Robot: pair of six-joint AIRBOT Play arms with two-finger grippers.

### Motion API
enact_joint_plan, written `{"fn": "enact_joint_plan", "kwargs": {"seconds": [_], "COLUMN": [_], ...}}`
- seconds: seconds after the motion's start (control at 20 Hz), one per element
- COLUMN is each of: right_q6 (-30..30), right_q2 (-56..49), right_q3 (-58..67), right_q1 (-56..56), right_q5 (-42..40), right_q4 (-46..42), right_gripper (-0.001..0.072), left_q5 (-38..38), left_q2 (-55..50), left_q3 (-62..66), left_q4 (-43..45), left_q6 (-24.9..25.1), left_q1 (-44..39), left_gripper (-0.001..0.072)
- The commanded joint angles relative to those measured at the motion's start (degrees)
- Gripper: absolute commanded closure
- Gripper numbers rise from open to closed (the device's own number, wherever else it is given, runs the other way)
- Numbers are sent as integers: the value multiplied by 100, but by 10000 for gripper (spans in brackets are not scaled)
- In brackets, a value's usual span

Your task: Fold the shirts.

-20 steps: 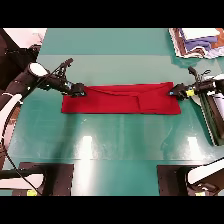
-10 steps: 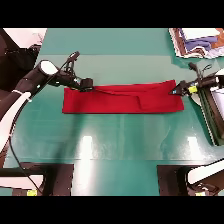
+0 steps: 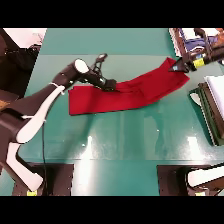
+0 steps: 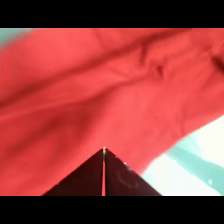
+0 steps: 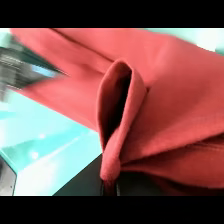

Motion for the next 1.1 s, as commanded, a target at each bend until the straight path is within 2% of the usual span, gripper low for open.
{"fn": "enact_joint_plan", "kwargs": {"seconds": [0.0, 0.2, 0.35, 0.7, 0.85, 1.05], "right_q6": [417, 459, 332, 151, -66, -269], "right_q2": [39, 42, 39, 39, 131, 136], "right_q3": [850, 848, 577, 949, 649, 601], "right_q1": [592, 1084, 1318, 1742, 1794, 1917], "right_q5": [-28, -203, -372, -717, -835, -918], "right_q4": [4, 15, 444, 446, 448, 452], "right_gripper": [695, 695, 695, 695, 695, 695], "left_q5": [-42, -9, -11, -337, -492, -1126], "left_q2": [-492, -643, -675, -562, -225, 369], "left_q3": [291, 291, 289, 295, 293, 295], "left_q4": [2, 9, 35, 138, 645, 1344], "left_q6": [-70, -70, -70, -15, -22, -15], "left_q1": [-468, -723, -741, -645, -492, 85], "left_gripper": [681, 681, 681, 681, 681, 681]}}
